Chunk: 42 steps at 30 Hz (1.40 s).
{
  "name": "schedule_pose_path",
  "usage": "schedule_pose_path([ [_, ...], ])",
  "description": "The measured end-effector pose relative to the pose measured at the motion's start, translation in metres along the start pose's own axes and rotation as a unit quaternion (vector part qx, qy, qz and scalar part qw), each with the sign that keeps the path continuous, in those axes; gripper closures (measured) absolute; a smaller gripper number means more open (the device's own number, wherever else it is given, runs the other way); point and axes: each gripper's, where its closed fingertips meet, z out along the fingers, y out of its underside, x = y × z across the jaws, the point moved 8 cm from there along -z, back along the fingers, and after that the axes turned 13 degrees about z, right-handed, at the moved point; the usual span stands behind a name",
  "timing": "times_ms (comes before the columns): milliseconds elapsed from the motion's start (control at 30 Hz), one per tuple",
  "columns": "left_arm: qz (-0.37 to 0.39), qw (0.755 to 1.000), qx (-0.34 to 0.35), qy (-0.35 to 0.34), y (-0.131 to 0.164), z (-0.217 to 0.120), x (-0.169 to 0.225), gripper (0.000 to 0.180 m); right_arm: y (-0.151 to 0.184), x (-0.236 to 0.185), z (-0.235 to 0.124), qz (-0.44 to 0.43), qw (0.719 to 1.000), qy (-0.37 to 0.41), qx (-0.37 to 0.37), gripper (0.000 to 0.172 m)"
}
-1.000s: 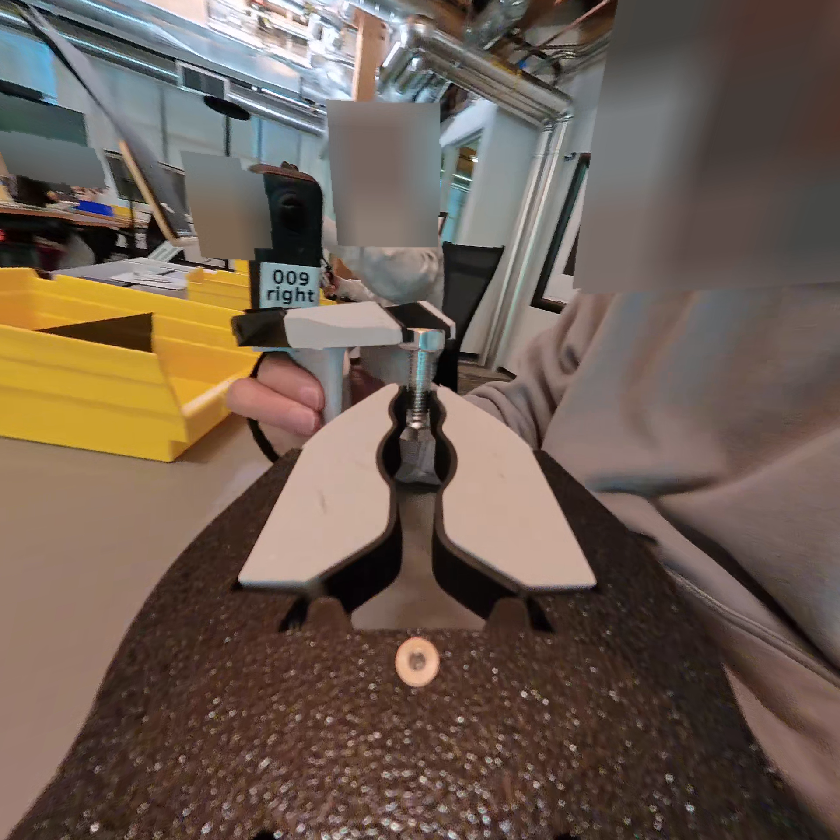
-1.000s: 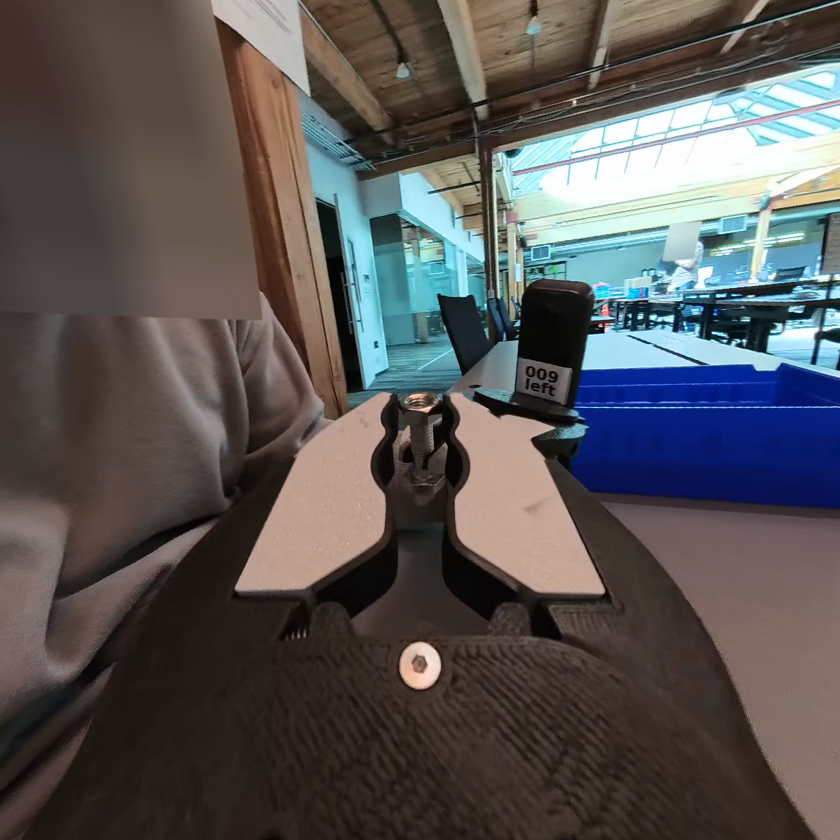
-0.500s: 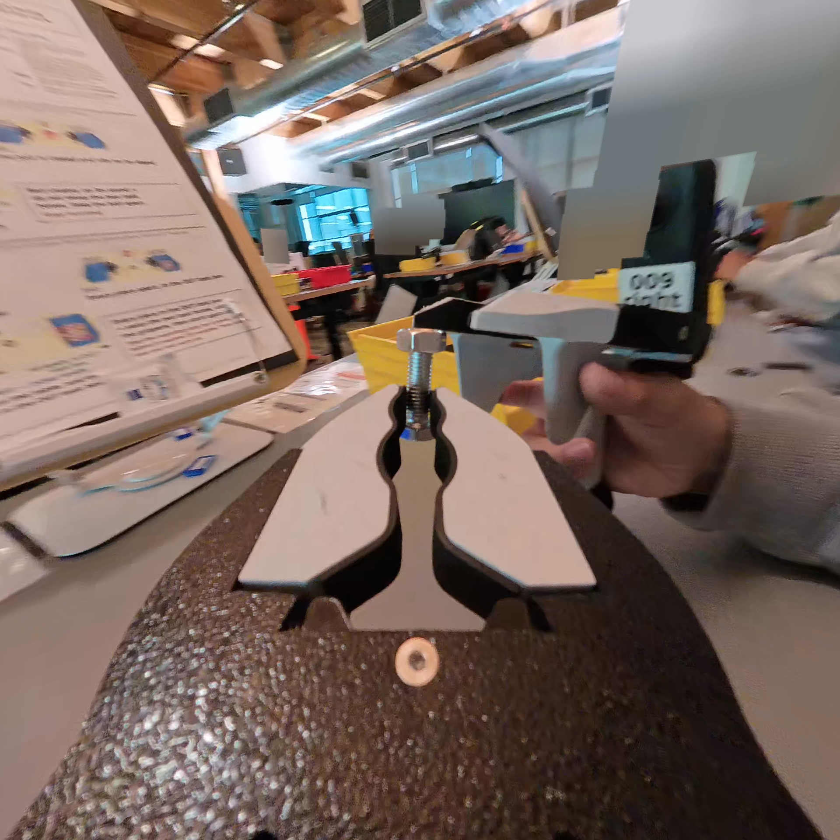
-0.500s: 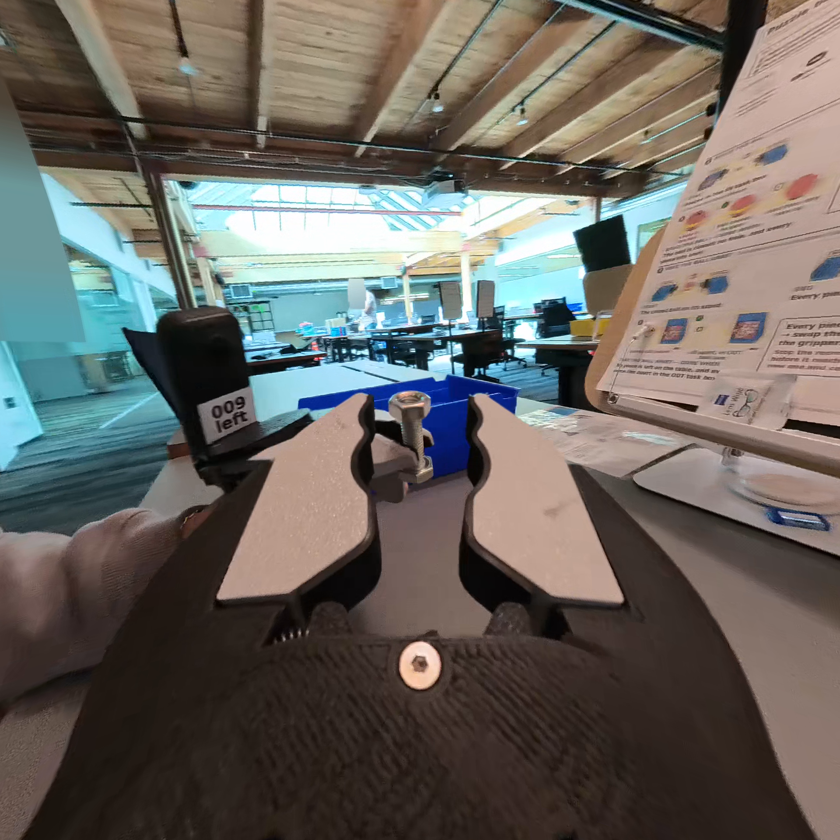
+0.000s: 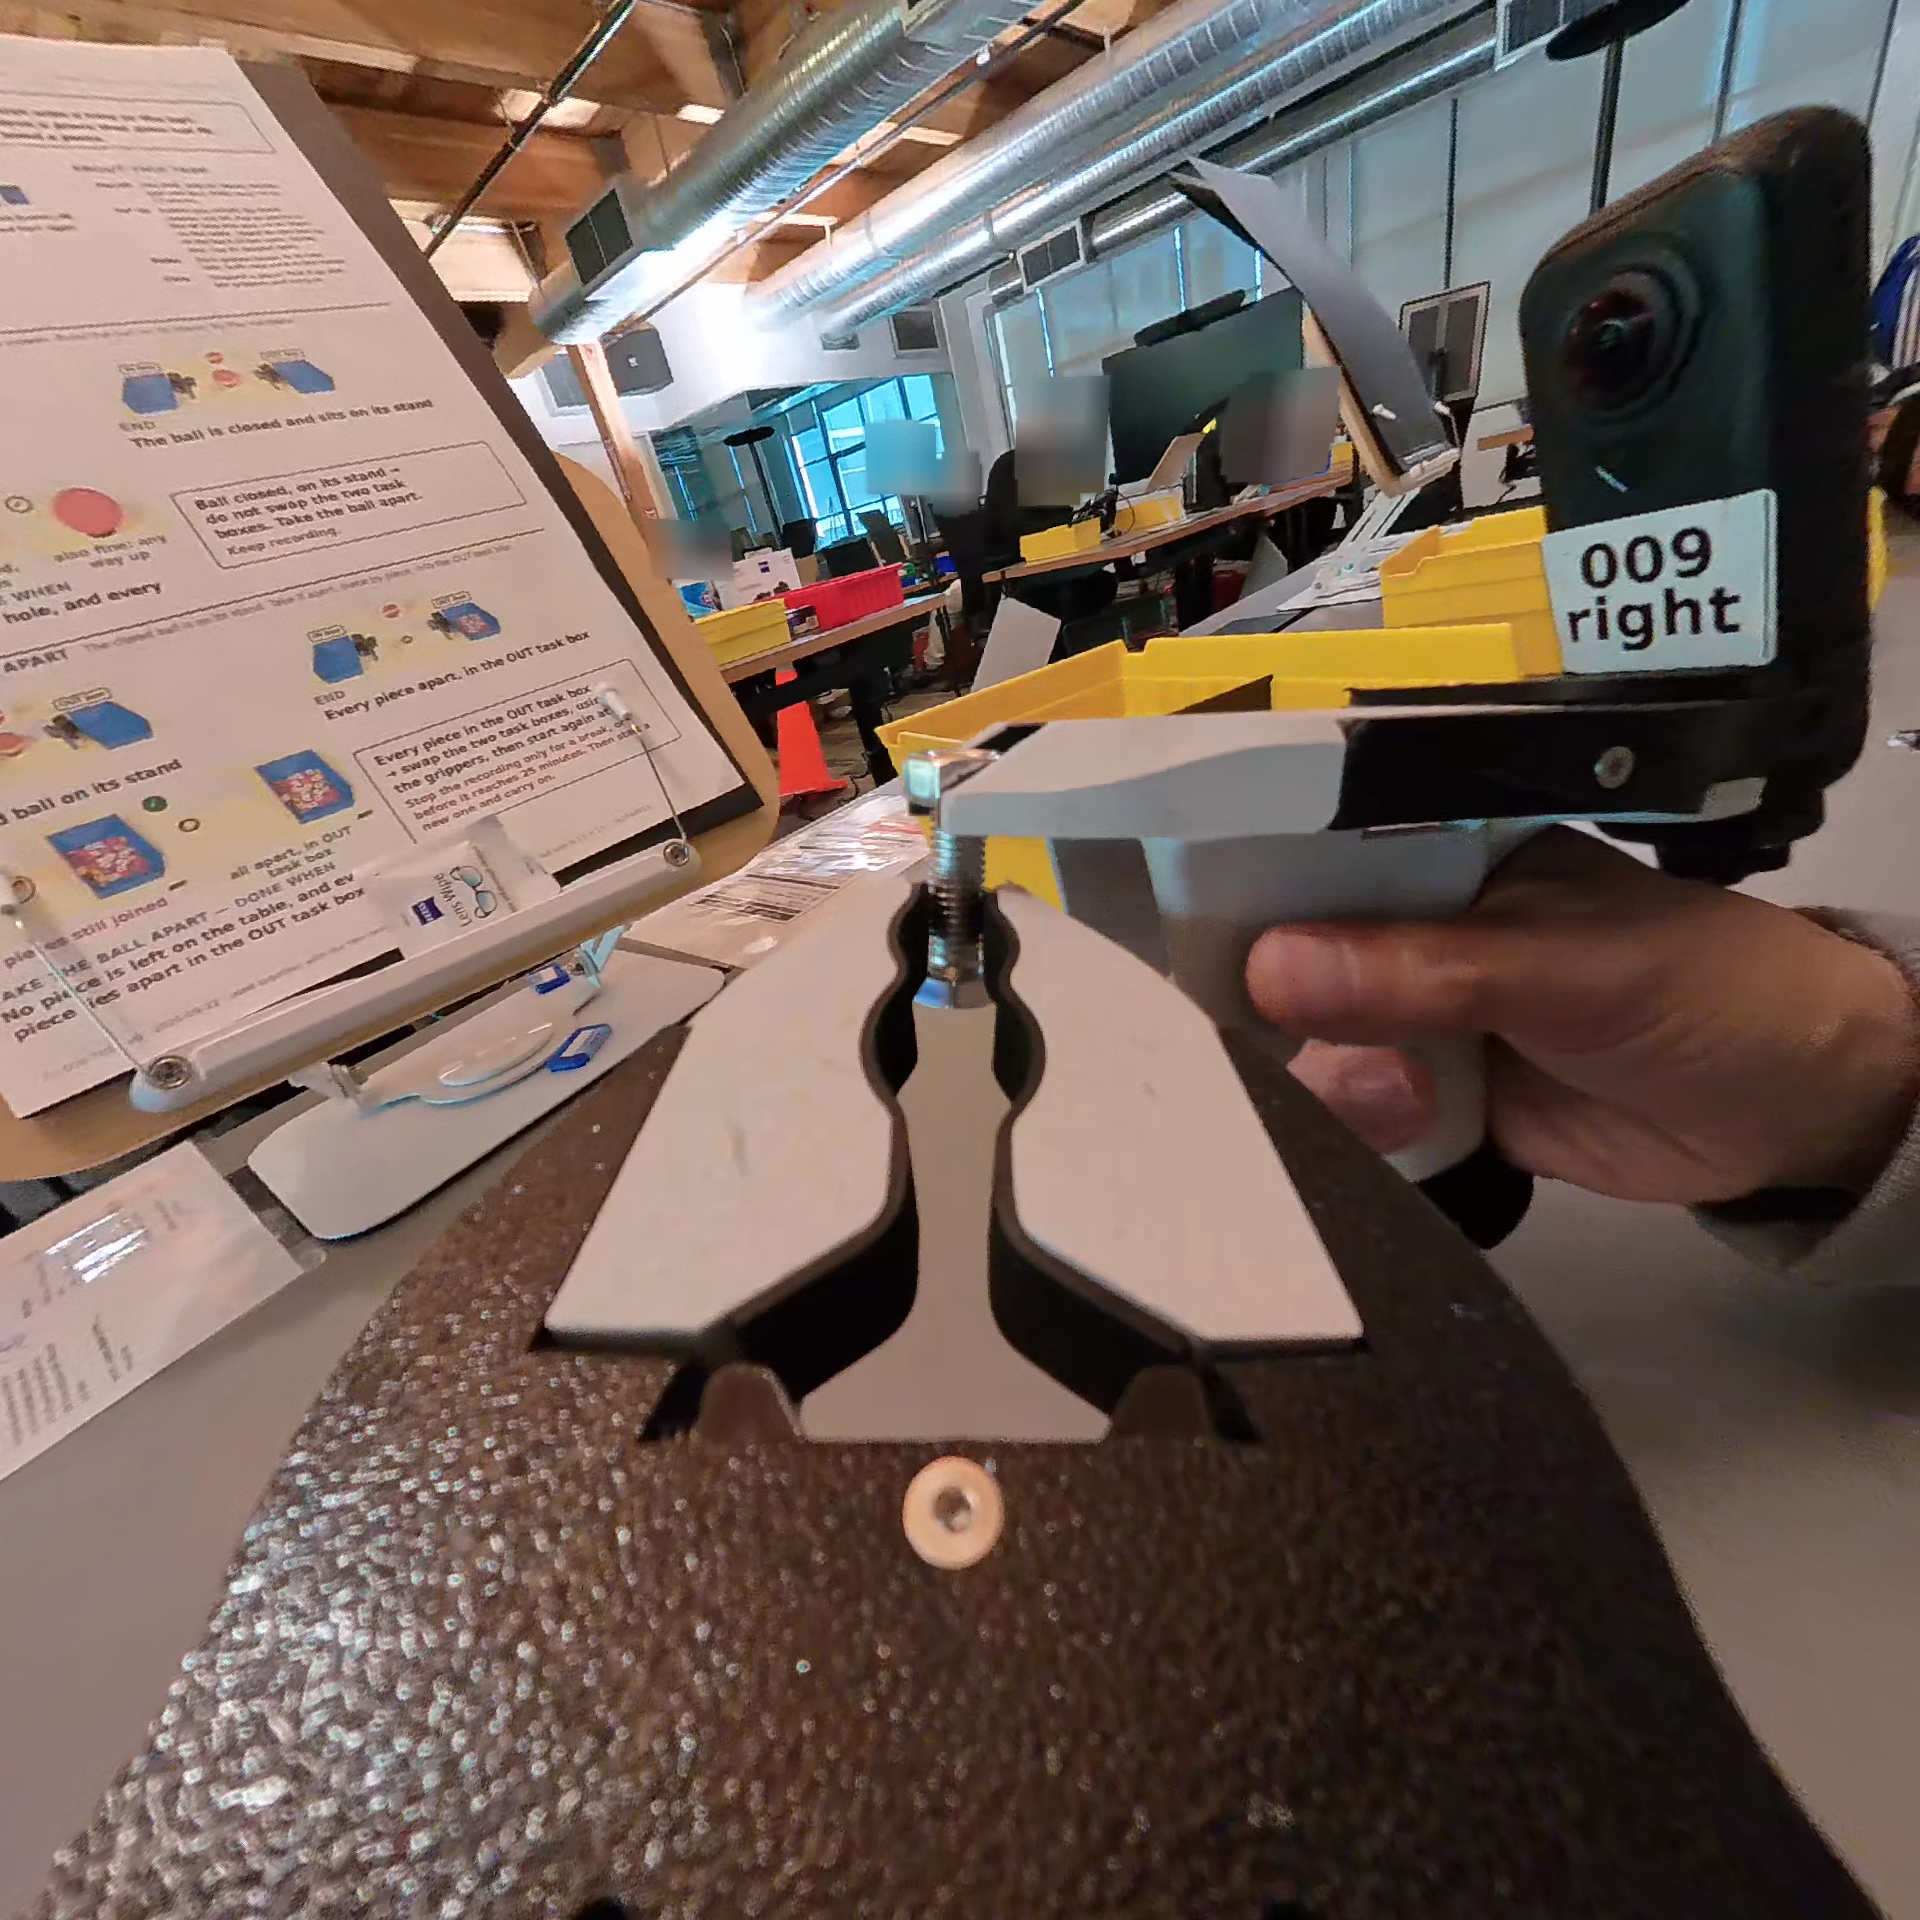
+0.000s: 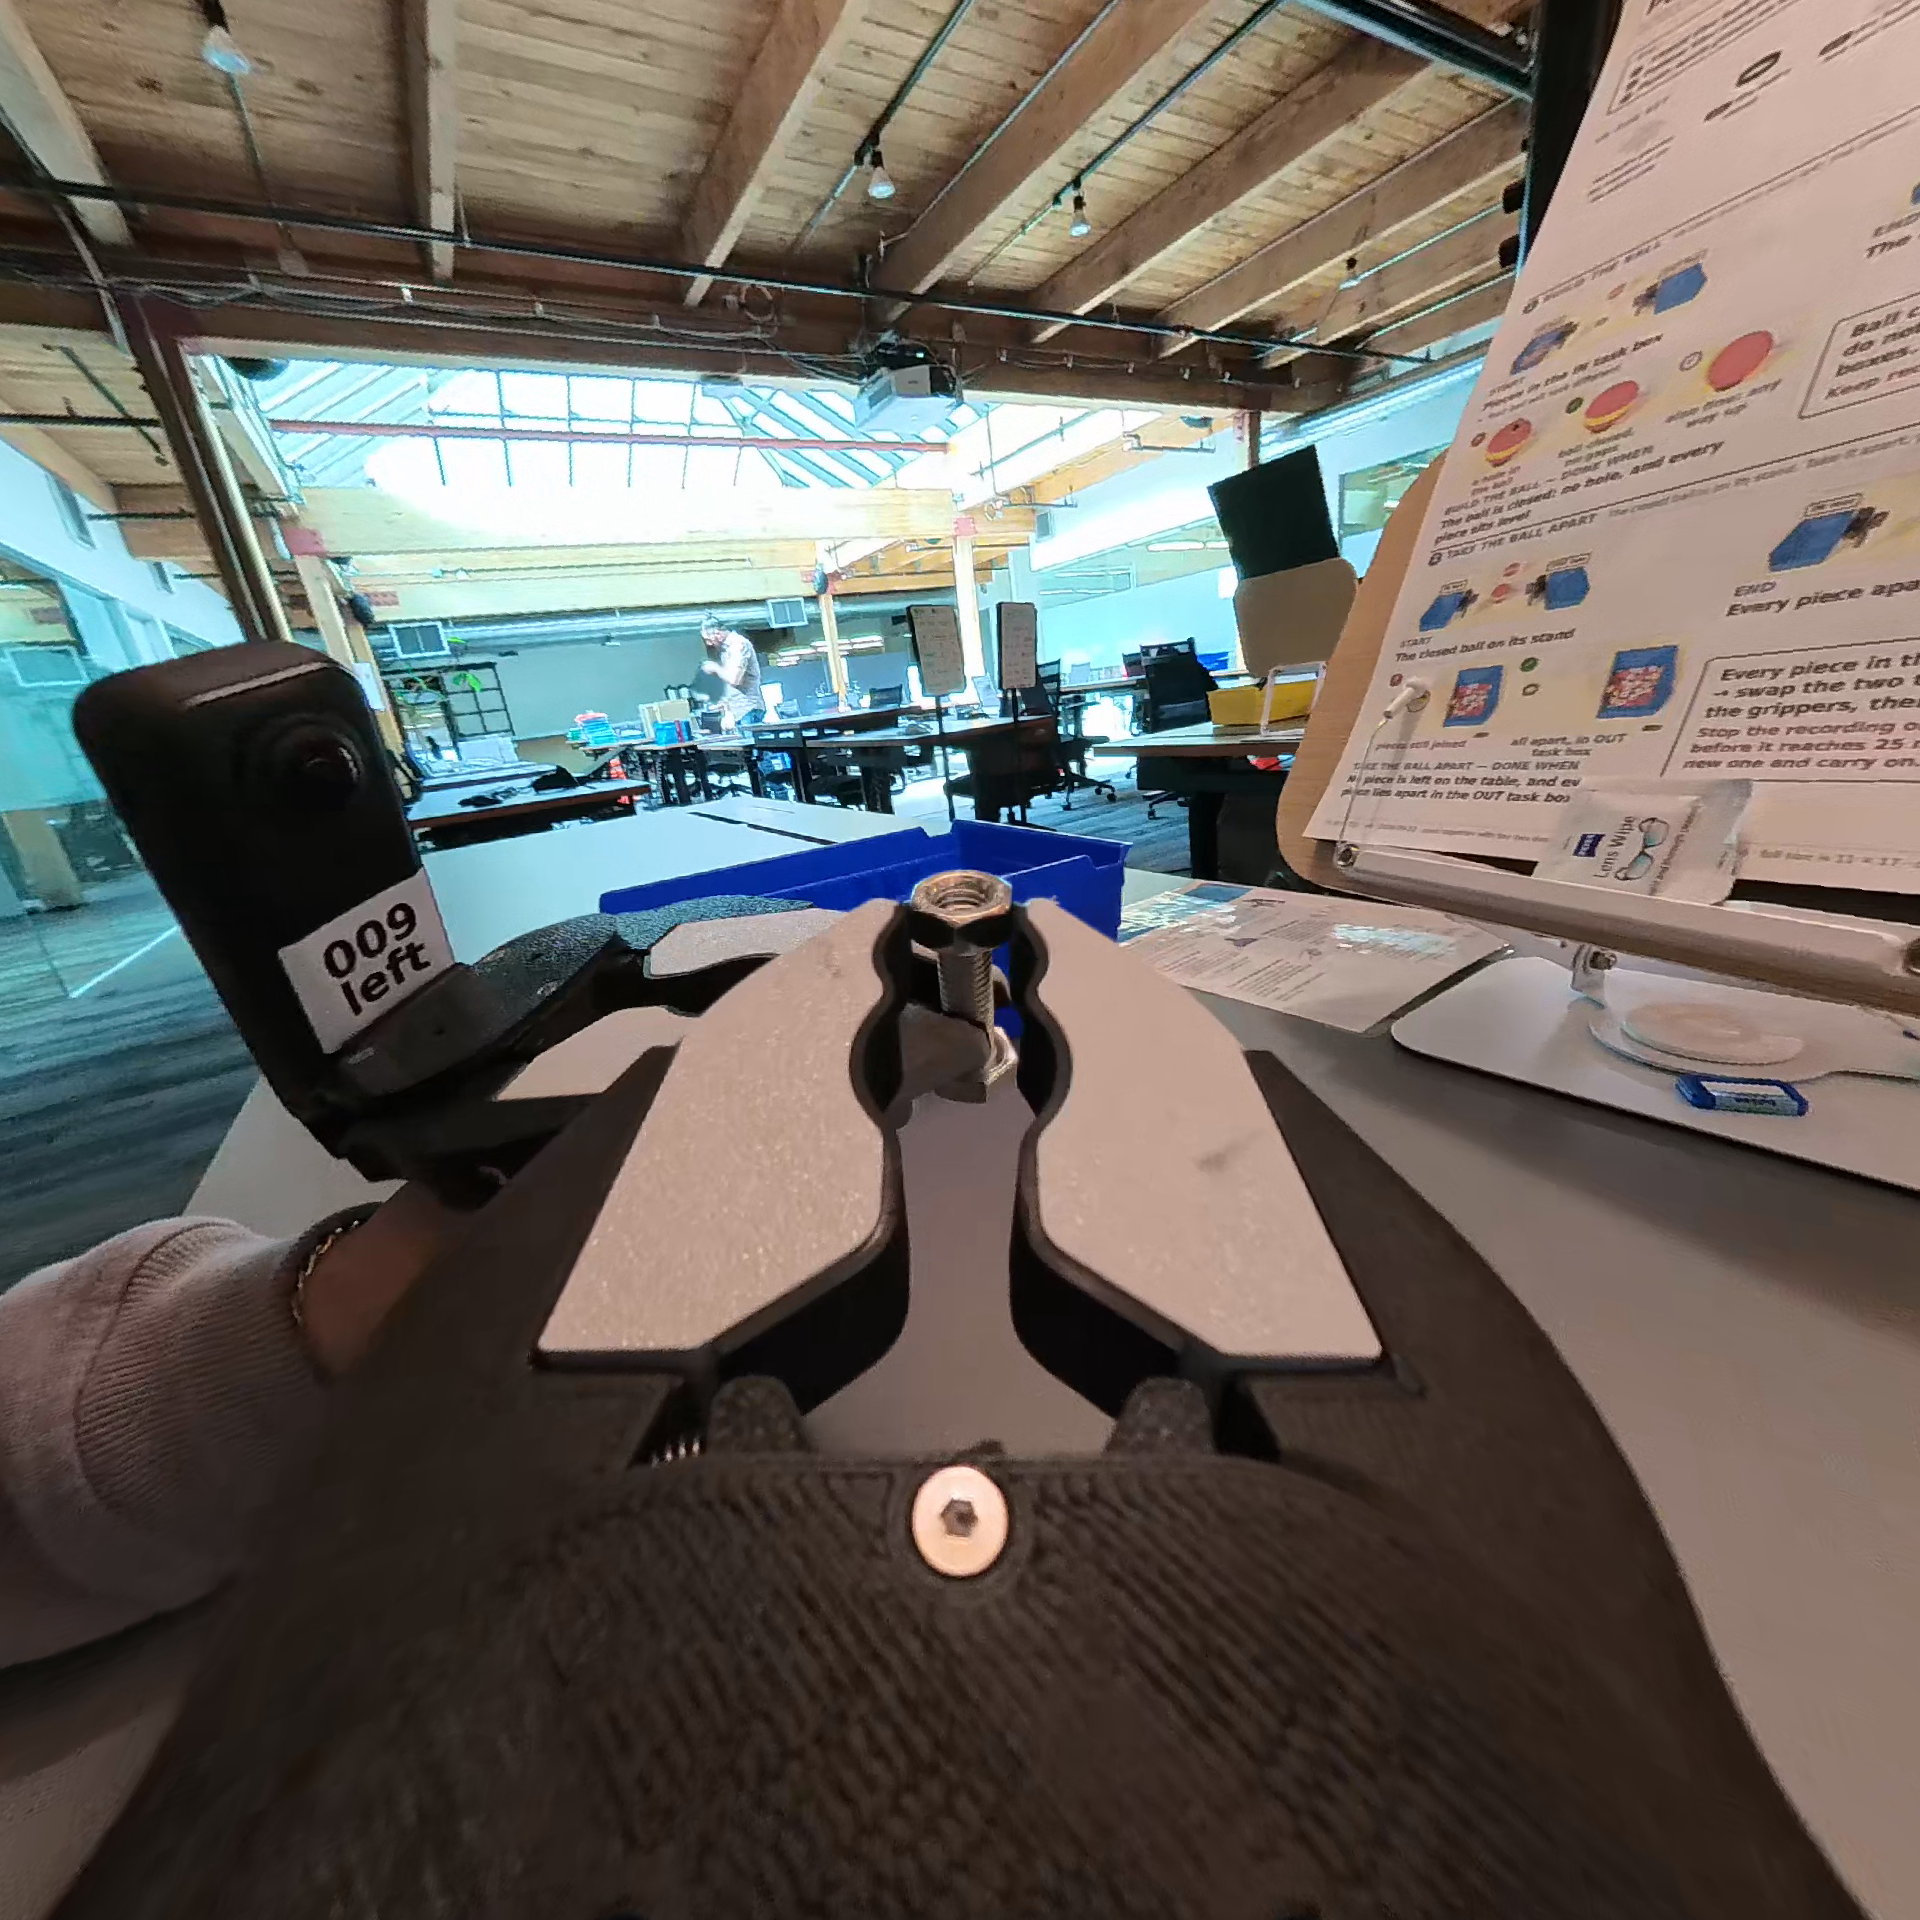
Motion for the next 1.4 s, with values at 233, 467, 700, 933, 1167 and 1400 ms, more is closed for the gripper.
schedule_pose_path([
  [233, -0.017, 0.999, 0.001, 0.050, 0.001, -0.001, -0.003, 0.172, -0.005, 0.002, -0.001, -0.033, 0.997, -0.040, -0.056, 0.155],
  [467, -0.207, 0.897, 0.096, 0.380, -0.001, -0.016, -0.002, 0.172, -0.009, -0.006, -0.019, 0.037, 0.945, -0.289, -0.150, 0.155],
  [700, -0.251, 0.836, 0.143, 0.466, -0.009, -0.018, 0.011, 0.172, -0.010, -0.019, -0.024, 0.060, 0.910, -0.385, -0.140, 0.155],
  [933, -0.203, 0.880, 0.122, 0.412, -0.007, -0.011, 0.016, 0.172, -0.038, 0.000, -0.034, 0.055, 0.950, -0.306, -0.040, 0.155],
  [1167, -0.175, 0.952, 0.067, 0.241, 0.008, -0.005, -0.008, 0.172, -0.099, 0.100, -0.139, -0.153, 0.885, 0.435, -0.067, 0.155],
  [1400, -0.189, 0.957, 0.026, 0.217, 0.016, -0.001, -0.009, 0.172, -0.075, 0.151, -0.191, -0.081, 0.784, 0.549, -0.278, 0.155],
])
